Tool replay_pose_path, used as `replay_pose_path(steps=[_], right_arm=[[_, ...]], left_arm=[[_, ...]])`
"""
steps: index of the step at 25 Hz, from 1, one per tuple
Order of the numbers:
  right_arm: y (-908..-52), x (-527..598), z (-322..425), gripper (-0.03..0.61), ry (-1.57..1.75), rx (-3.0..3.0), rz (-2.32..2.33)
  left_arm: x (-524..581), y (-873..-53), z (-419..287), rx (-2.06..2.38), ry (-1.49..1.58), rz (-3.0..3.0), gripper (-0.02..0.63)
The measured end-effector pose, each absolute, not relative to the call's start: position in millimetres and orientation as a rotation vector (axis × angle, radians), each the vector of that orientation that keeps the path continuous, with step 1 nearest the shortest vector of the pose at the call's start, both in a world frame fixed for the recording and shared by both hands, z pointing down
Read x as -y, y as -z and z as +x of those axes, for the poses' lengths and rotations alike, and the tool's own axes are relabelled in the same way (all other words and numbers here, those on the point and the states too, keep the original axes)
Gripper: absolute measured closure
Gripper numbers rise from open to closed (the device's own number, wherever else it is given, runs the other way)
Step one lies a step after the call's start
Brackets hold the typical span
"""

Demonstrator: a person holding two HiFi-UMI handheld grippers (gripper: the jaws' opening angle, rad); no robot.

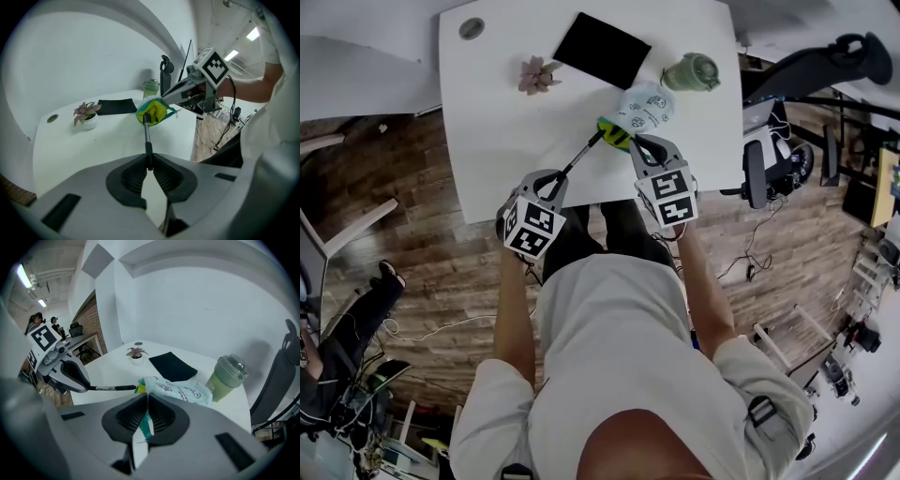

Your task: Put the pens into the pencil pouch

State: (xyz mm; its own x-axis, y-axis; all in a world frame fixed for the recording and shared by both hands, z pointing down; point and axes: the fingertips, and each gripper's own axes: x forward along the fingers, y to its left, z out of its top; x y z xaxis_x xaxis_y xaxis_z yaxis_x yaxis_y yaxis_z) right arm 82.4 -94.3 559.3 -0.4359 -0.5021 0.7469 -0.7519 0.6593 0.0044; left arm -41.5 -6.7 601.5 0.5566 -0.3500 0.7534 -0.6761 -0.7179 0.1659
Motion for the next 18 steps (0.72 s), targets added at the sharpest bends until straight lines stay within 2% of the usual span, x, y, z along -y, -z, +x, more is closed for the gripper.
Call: replay_pose_path(steps=[18], right_arm=[[-554.7, 93.7, 83.1, 0.563, -0.430, 2.149, 0.953]], left_arm=[[46.8, -602.1, 26.9, 0.720, -0.991, 2.425, 0.577]])
